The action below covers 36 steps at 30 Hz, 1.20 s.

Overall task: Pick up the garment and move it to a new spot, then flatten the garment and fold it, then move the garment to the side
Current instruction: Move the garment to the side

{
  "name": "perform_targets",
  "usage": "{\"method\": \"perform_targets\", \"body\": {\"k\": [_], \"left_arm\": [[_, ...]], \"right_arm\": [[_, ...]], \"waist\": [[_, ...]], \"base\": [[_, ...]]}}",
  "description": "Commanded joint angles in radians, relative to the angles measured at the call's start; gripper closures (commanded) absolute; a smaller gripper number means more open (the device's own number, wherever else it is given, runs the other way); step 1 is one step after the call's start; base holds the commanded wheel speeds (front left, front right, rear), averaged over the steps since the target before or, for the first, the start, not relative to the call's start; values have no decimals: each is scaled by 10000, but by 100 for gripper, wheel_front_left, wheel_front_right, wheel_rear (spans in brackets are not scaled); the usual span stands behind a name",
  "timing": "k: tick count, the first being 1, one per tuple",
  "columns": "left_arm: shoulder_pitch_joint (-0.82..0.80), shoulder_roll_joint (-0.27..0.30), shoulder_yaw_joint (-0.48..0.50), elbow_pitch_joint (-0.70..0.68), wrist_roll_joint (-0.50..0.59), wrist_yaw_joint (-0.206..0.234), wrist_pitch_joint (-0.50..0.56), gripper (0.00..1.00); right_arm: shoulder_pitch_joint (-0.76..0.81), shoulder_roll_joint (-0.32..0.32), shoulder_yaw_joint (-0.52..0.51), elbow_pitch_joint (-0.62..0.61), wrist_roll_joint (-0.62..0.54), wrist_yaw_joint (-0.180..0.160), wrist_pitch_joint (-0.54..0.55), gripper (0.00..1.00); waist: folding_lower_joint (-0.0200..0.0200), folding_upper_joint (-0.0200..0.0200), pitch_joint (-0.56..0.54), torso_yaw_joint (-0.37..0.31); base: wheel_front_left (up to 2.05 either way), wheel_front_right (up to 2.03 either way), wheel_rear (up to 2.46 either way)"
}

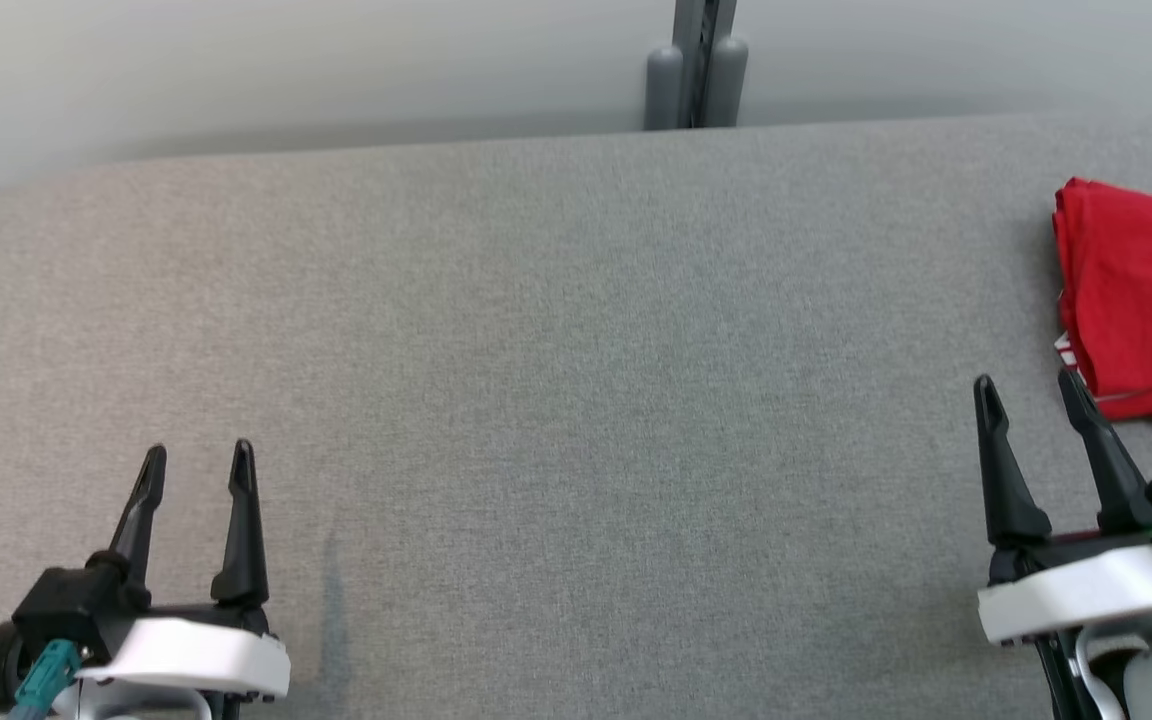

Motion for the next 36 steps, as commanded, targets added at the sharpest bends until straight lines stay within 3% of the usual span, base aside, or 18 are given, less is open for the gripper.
{"method": "perform_targets", "body": {"k": [1,18,36], "left_arm": [[193,39,37,40,-56,14,-47,0],[1425,310,-200,125,-196,-120,197,0],[1442,458,-295,163,-294,-41,280,0]], "right_arm": [[294,-16,-106,-152,-46,-2,120,0],[2311,133,-423,-1149,-271,-2,1151,0],[2676,217,-561,-1675,-320,-2,1412,0]], "waist": [[0,-1,-361,123],[0,-1,-1676,222],[0,-1,-1814,302]], "base": [[0,0,0],[0,0,0],[0,0,0]]}}
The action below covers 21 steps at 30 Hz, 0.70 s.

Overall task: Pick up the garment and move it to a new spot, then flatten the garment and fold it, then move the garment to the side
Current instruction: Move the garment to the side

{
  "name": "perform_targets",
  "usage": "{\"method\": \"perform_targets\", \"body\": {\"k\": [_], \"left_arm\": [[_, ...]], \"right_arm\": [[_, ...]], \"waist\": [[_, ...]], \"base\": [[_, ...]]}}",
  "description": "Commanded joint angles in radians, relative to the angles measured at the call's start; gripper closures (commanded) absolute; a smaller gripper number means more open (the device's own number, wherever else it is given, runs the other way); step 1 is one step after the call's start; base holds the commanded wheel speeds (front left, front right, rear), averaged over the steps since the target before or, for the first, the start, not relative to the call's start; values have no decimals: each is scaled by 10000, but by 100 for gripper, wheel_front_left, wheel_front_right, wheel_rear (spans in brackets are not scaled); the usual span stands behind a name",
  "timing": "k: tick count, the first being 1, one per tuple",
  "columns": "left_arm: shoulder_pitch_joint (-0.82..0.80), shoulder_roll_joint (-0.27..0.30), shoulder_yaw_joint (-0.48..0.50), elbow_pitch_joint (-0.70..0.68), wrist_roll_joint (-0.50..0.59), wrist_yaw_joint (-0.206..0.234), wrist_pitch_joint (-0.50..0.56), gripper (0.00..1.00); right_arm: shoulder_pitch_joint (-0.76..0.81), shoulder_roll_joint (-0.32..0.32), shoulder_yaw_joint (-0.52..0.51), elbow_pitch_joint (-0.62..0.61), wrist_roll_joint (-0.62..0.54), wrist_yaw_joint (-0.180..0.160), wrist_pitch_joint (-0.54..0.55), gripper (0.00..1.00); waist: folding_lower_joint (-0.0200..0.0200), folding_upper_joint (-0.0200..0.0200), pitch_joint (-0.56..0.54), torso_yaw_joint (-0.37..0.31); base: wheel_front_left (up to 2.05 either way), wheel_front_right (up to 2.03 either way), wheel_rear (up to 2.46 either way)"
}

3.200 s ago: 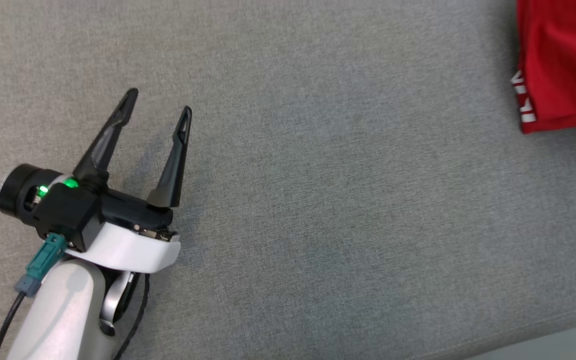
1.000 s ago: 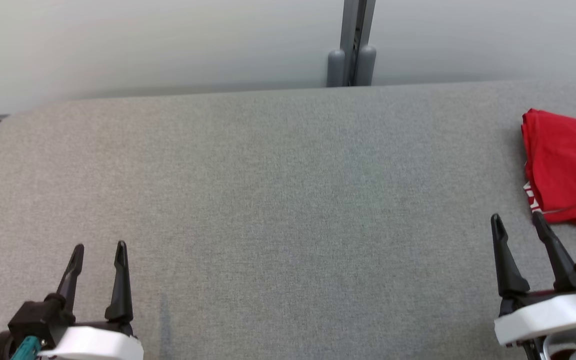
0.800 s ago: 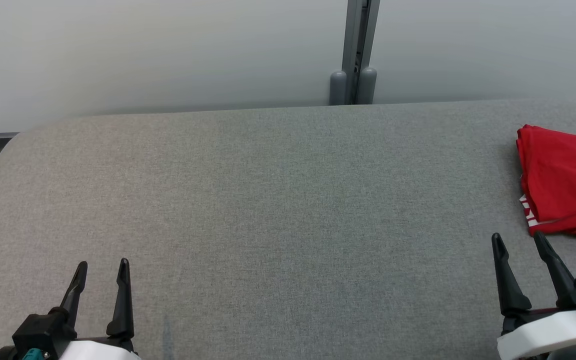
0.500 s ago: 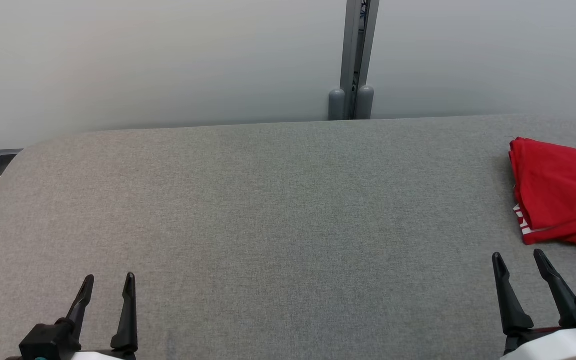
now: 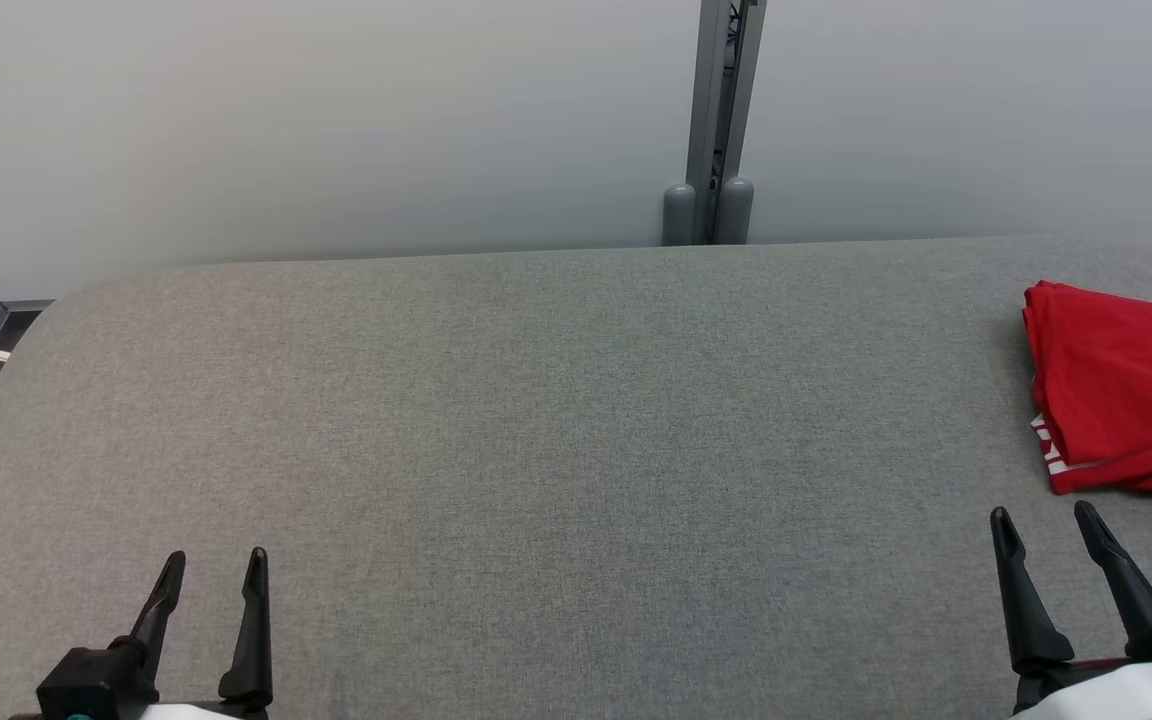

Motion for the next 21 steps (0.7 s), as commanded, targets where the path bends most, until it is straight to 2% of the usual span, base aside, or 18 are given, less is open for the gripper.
{"method": "perform_targets", "body": {"k": [1,21], "left_arm": [[-5,66,3,8,-63,25,-17,0],[-221,111,-105,172,-164,90,-95,0]], "right_arm": [[82,-5,-24,-44,-37,-2,22,0],[60,13,-45,-49,70,-2,-2,0]], "waist": [[0,-1,4,4],[0,-1,41,47]], "base": [[0,0,0],[0,0,0]]}}
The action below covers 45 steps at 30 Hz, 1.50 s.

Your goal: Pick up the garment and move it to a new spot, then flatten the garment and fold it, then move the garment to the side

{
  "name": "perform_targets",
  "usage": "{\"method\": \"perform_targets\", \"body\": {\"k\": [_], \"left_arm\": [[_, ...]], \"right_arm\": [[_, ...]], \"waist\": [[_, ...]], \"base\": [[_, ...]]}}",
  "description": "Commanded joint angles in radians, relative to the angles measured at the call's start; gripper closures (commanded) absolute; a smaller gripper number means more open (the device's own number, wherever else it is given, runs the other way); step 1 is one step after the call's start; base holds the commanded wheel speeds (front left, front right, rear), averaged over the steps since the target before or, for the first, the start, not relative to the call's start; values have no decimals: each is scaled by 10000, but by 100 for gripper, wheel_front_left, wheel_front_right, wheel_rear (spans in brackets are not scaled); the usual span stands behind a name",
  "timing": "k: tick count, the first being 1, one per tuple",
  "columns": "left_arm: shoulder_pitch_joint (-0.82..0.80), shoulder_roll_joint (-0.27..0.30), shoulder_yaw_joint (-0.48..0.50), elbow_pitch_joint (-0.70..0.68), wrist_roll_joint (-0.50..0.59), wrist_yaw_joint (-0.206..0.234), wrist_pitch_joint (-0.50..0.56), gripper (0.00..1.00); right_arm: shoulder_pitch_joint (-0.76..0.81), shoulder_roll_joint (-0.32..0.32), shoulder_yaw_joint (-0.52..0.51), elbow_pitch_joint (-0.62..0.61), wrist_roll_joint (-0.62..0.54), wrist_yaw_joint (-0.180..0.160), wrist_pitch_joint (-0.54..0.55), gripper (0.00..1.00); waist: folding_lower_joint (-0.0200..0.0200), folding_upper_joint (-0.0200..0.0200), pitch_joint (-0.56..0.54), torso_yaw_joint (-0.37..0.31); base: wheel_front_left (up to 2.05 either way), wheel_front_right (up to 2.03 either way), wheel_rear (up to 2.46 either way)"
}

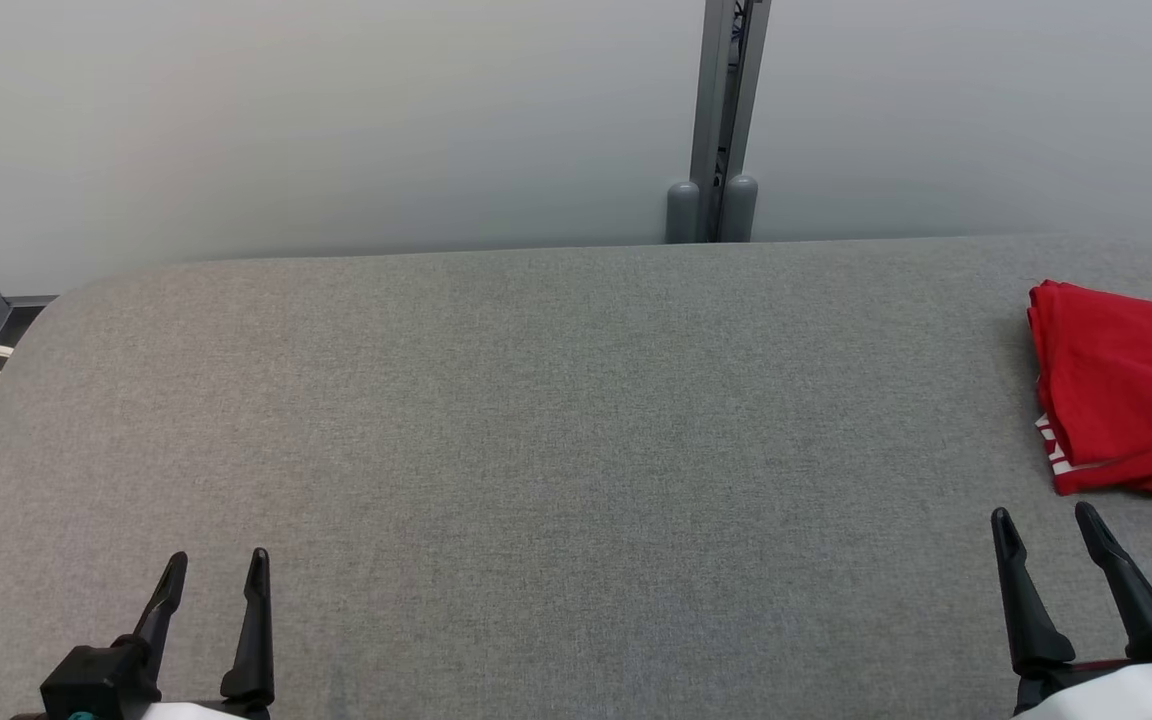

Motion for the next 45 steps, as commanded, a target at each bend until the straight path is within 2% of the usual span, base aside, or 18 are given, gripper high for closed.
{"method": "perform_targets", "body": {"k": [1,7,8,14,26,45], "left_arm": [[-160,36,-8,30,-49,34,-57,0],[-226,64,-53,92,-81,15,-66,0],[-109,6,-63,90,-36,6,-36,100],[-119,-173,20,302,-549,-93,112,100],[-512,-475,445,486,-2623,-459,657,100],[-969,-841,962,675,-5141,-904,1318,100]], "right_arm": [[33,-14,-20,-1,57,-2,-48,0],[62,-16,14,-57,155,-2,-15,0],[8,4,23,-4,111,0,2,100],[-13,52,82,248,708,0,-3,100],[-502,-80,116,854,3239,0,138,100],[-1048,-170,129,1547,6231,0,318,100]], "waist": [[0,0,4,4],[0,0,39,40],[0,0,42,44],[0,0,46,36],[0,0,56,2],[0,0,70,-49]], "base": [[0,0,0],[0,0,0],[0,0,0],[0,0,0],[0,0,0],[0,0,0]]}}
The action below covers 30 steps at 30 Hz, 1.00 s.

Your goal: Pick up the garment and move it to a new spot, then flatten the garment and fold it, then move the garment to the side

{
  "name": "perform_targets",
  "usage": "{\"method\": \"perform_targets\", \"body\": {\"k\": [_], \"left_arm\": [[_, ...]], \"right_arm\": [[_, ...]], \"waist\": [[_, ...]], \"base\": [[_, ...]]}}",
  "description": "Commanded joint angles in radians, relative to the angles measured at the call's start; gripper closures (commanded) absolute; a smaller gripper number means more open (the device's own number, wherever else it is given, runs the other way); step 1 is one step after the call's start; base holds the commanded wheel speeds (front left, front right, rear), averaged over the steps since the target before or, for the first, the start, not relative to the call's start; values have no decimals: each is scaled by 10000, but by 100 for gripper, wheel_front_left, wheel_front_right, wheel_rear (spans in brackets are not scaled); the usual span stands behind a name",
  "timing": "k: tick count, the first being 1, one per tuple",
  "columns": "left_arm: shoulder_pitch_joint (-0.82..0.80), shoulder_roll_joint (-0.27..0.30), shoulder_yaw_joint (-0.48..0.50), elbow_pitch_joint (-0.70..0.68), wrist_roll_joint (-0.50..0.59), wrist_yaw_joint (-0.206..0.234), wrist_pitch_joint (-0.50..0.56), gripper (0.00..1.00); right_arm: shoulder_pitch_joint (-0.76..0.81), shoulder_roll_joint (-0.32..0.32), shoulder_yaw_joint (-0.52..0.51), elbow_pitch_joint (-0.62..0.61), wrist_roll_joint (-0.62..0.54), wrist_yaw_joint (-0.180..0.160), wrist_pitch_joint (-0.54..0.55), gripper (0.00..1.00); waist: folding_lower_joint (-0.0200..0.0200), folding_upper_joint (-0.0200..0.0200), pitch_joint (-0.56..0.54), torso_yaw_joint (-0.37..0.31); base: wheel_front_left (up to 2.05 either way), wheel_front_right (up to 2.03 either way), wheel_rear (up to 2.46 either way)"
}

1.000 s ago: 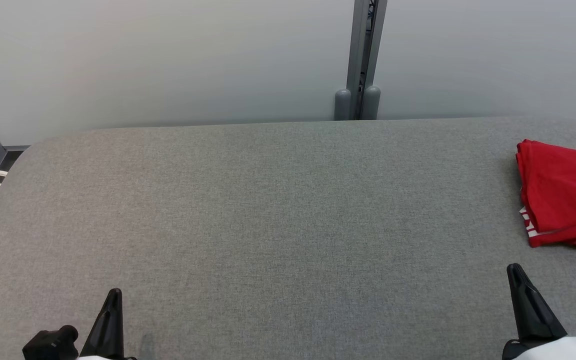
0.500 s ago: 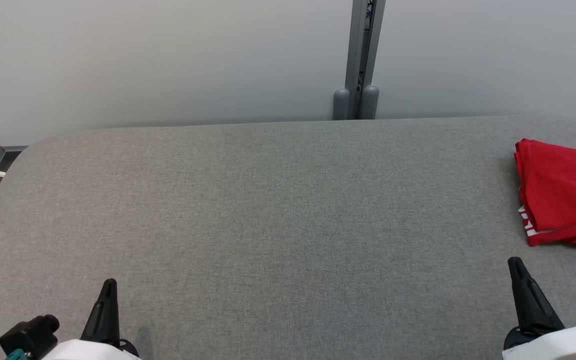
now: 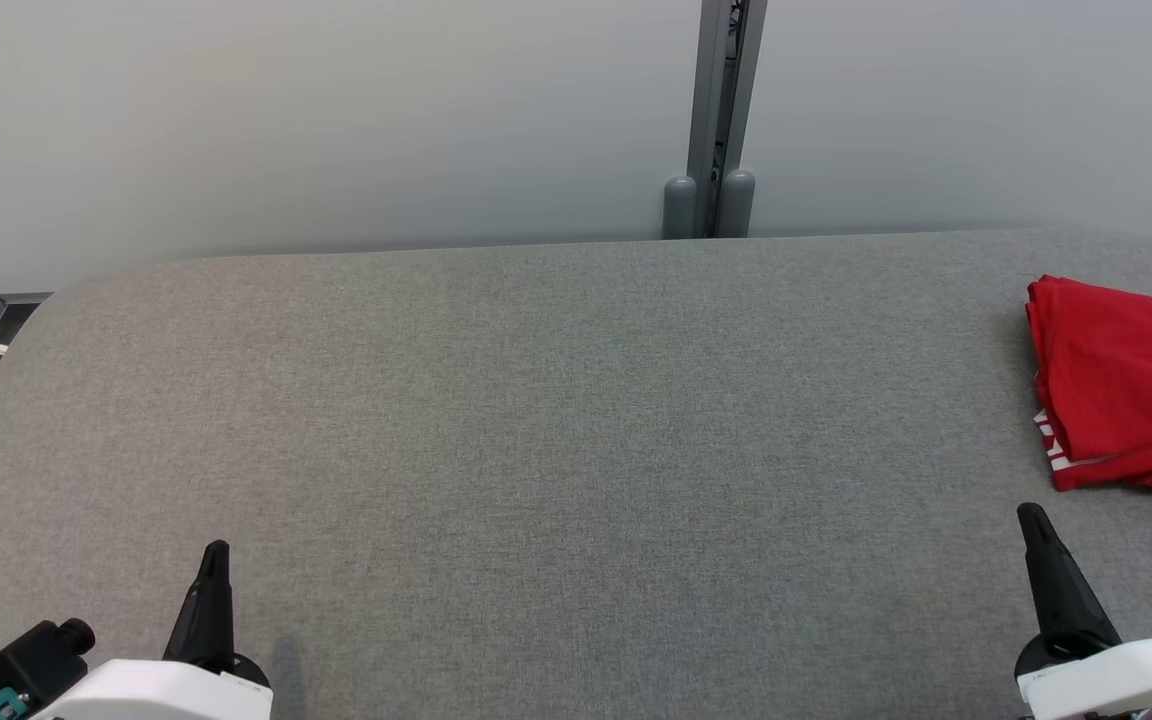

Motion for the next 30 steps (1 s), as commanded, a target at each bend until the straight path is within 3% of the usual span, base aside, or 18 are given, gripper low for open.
{"method": "perform_targets", "body": {"k": [1,30], "left_arm": [[-345,49,148,-80,-343,-86,71,100],[-871,-384,743,156,-3213,-598,834,100]], "right_arm": [[-283,-110,-33,-27,430,1,21,100],[-898,-158,-101,778,3783,2,294,100]], "waist": [[0,0,1,-5],[0,0,22,-80]], "base": [[0,0,0],[0,0,0]]}}
